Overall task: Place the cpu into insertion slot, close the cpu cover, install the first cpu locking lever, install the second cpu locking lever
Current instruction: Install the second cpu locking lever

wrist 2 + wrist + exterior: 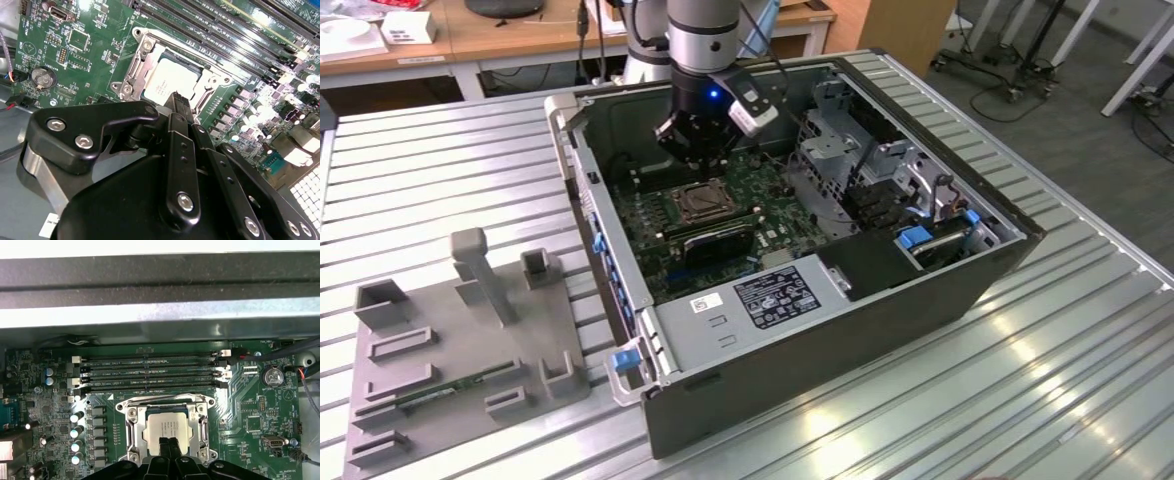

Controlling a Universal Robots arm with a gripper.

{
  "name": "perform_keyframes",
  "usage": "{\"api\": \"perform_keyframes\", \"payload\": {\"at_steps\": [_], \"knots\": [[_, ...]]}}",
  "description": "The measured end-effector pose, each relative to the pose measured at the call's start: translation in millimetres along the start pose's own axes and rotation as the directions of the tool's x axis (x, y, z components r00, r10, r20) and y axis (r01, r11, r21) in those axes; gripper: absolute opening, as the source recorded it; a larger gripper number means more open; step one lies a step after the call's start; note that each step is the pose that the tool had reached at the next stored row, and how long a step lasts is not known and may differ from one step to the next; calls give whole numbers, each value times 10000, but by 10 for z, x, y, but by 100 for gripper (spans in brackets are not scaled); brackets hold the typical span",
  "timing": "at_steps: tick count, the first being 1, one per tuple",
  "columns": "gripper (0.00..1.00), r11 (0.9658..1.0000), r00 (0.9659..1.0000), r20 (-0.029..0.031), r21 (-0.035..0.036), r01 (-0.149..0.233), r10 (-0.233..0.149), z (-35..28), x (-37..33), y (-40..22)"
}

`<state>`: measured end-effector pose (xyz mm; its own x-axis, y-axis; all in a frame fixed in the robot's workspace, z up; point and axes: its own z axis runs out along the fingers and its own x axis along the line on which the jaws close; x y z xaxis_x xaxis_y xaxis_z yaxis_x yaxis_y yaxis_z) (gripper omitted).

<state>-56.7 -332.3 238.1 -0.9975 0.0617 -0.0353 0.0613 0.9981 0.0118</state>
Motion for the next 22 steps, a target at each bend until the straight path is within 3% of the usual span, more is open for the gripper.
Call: {"api": "perform_keyframes", "payload": {"at_steps": [22], "knots": [[11,10000,10000,1,-1,-2,2,0,-5,-77]]}}
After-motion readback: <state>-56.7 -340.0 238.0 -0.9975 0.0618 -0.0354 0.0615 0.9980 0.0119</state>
